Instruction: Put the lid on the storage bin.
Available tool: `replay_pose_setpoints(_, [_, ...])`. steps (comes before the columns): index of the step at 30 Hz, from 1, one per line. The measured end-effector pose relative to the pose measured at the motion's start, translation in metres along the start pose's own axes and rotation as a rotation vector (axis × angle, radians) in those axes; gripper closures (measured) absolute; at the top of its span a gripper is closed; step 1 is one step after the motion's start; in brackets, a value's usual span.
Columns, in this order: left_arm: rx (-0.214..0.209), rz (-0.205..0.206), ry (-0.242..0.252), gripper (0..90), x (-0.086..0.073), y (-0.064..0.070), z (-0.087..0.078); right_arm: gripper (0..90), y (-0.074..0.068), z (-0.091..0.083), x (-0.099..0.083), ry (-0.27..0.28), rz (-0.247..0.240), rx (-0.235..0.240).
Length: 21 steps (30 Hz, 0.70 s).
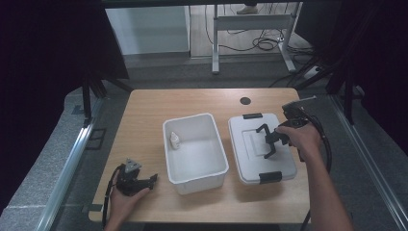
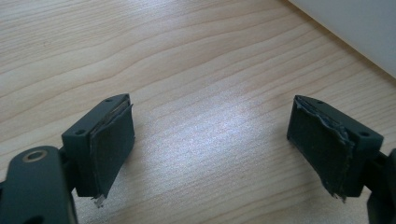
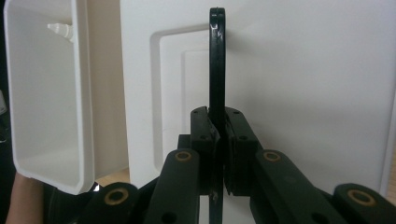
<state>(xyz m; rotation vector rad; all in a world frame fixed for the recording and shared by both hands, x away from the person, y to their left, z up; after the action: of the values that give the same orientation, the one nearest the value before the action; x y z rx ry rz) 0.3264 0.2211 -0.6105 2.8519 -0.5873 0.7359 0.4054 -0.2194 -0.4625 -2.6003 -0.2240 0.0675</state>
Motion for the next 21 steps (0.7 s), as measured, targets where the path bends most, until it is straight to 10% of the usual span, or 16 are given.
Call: replay_pose_setpoints(21, [0.001, 0.004, -0.002, 14.8, 0.000, 0.000, 0.000, 83.9, -0.027, -0.027, -0.004, 0.032, -0.052, 0.027])
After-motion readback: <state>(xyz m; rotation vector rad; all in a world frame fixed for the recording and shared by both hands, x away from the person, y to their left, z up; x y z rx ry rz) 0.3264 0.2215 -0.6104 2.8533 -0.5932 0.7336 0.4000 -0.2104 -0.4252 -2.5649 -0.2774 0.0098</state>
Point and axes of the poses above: each handheld gripper's, and its own axes: z roughly forward along the jaws, x roughly out of its top, y roughly to its right, the point moved 9 cm from there along z, roughly forward along the jaws, and after that the axes turned 14 degrees about -y, right-handed, at the moved point
